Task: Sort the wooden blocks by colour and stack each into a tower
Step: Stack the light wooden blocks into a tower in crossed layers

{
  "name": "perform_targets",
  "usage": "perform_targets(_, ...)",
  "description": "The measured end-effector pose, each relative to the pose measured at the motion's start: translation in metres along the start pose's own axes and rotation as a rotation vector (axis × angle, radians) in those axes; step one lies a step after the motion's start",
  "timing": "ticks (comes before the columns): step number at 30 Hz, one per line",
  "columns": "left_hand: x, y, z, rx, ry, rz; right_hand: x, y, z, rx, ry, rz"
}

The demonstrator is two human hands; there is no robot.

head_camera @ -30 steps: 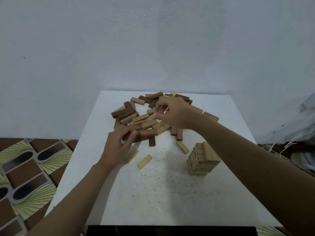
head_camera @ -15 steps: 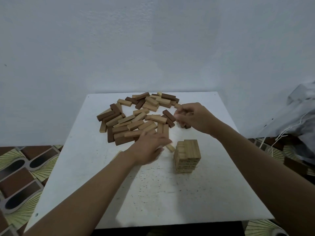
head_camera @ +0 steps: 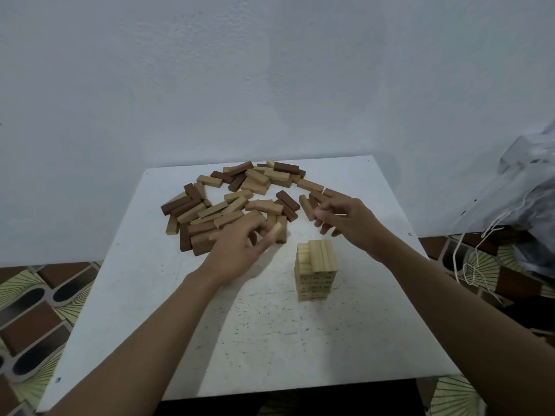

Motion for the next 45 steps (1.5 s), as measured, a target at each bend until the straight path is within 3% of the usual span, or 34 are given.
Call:
perform_targets(5,-0.021,0.008,-0.024,-0.206,0.274,-0.021,-0.006,0.008,0.018,-0.054,-0.074,-0.032)
perform_targets(14,-0.029,0.010,-0.043,-0.339,0.402,-0.032,0.001,0.028,0.056,-0.174,-0.071,0.048)
perform_targets(23,-0.033,0.014,-0.054,-0.283,0.373,-0.020,-0.012,0.035,0.054,-0.203,-0.035,0.006)
perform_targets(30,-0.034,0.021,-0.038,-0.316,0.487,-0.040,-0.016,0.038,0.032,-0.108,-0.112,-0.054)
perform_targets(35,-0.028,0.025,-0.044,-0.332,0.617,0.050,-0.018,0.039,0.018,-0.048,-0.168,-0.085)
perform_targets(41,-0.043,0.022,-0.025,-0.316,0.573,-0.084,-0.019,0.039,0.013,-0.040,-0.187,-0.102)
perform_targets(45,-0.040,0.029,-0.001,-0.255,0.264,-0.104,-0.017,0.038,-0.003,0.001,-0.170,-0.124)
Point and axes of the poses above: each hand's wrist, its own y-axis away from the middle knuckle, its own x-axis out of the palm, z = x × y, the point moved 10 cm from there along -y, towards the middle knuckle, and after that the axes turned 10 degrees about -z, right-handed, at the moved point
